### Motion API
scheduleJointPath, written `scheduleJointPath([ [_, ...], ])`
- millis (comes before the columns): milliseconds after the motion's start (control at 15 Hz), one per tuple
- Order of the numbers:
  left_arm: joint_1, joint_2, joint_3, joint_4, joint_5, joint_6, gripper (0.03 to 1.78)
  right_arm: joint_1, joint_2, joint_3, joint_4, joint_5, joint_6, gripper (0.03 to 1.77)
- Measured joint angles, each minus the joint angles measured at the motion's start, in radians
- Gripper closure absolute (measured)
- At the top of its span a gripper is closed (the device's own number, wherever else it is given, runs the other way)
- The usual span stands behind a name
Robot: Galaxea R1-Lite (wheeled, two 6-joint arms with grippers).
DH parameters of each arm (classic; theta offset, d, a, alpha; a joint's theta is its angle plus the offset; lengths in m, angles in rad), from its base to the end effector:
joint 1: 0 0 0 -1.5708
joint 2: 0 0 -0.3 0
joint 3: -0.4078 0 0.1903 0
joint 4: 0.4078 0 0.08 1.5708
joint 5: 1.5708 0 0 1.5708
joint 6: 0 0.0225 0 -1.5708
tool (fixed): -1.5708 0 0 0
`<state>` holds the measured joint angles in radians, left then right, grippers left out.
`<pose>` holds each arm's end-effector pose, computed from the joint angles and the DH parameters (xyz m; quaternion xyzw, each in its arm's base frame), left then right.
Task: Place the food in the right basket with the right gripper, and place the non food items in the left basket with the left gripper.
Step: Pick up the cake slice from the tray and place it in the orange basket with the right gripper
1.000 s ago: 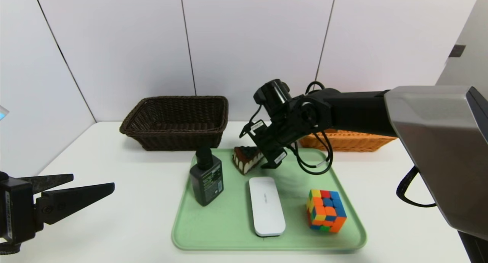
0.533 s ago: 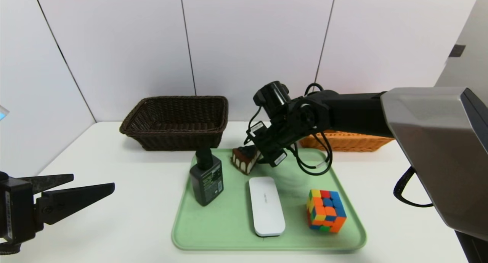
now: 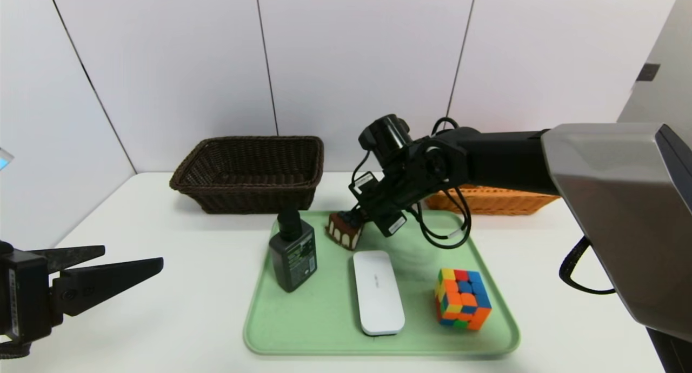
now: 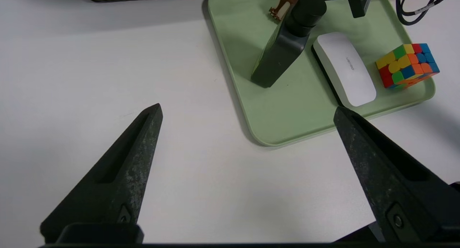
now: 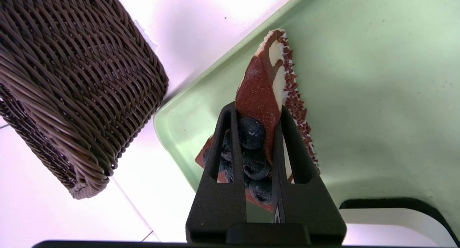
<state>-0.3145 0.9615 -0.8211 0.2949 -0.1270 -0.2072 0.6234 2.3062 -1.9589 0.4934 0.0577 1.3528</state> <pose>0.0986 -0.0351 0.2532 -0.0784 0.2359 -0.1904 0.9497 0.3724 0.2693 0.1576 0.4499 0.4965 -0.0075 0.7424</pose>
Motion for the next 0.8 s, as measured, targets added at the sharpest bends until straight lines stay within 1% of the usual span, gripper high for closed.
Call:
scheduleJointPath([
  [267,0.0,0.0,0.0,0.0,0.0,-0.001,0.12,0.001,-0.021,0.0,0.001,0.0,-0.002,1.56],
  [533,0.0,-0.002,0.002,0.001,0.002,-0.001,0.12,0.007,-0.089,0.0,-0.013,-0.001,-0.026,1.56],
  [600,0.0,-0.002,0.002,0.002,0.002,-0.001,0.12,0.004,-0.11,0.001,-0.013,-0.001,-0.04,1.56],
  [800,0.0,-0.004,0.002,0.002,0.001,-0.001,0.12,-0.01,-0.19,0.001,-0.016,-0.003,-0.116,1.56],
])
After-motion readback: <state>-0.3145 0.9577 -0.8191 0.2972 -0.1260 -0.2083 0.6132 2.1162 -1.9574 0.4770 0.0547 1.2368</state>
